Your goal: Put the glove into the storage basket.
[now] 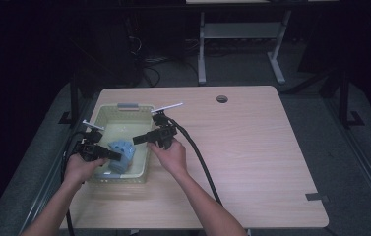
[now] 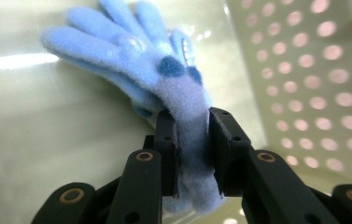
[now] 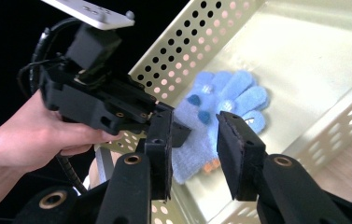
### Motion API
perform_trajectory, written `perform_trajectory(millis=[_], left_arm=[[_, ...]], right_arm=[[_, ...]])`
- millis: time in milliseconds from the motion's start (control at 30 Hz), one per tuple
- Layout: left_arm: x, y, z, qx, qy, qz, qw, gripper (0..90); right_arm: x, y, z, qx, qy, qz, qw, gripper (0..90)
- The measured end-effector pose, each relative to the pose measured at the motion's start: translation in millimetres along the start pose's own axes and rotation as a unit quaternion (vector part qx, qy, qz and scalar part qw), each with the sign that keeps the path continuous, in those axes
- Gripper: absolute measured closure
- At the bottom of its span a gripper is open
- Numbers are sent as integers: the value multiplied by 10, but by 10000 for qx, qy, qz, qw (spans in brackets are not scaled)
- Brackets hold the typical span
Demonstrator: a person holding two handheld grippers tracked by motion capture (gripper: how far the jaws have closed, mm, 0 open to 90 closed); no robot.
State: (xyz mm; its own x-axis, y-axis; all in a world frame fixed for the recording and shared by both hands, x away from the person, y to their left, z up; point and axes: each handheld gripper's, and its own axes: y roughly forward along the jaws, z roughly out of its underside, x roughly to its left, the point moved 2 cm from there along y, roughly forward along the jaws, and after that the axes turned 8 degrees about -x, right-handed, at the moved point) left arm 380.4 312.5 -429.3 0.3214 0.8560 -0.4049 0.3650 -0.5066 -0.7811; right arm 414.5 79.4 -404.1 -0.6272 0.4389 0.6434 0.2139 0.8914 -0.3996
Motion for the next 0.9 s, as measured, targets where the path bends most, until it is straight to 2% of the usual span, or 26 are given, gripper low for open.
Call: perform_trajectory(millis=[133,167,300,367,533,700,900], left_arm=[[20,33,-36,70,-101,-224,9997,709],[43,27,-43,134,-45,-292,9995,692],[66,5,-53,9,-122,-483,9988,567],[72,-27,-67,-91,-219,-489,9985,535],[65,-121,-111,-260,-109,-531,9982,517],[63,-208,-153,-506,-116,-384,9979,515],[51,-264,-174,-795,-268,-173,9963,507]], right_arm=[[4,-57,-12,-54,-25,-19,10000,655],[2,-66,-12,-64,-45,-8,10000,655],[-13,-109,-1,-57,-28,-7,10000,650],[-24,-132,11,-66,3,-21,10000,647],[-36,-195,25,-147,59,-31,9999,644],[-42,-250,26,-165,52,-29,9998,637],[-91,-368,25,-270,149,-76,9995,620]])
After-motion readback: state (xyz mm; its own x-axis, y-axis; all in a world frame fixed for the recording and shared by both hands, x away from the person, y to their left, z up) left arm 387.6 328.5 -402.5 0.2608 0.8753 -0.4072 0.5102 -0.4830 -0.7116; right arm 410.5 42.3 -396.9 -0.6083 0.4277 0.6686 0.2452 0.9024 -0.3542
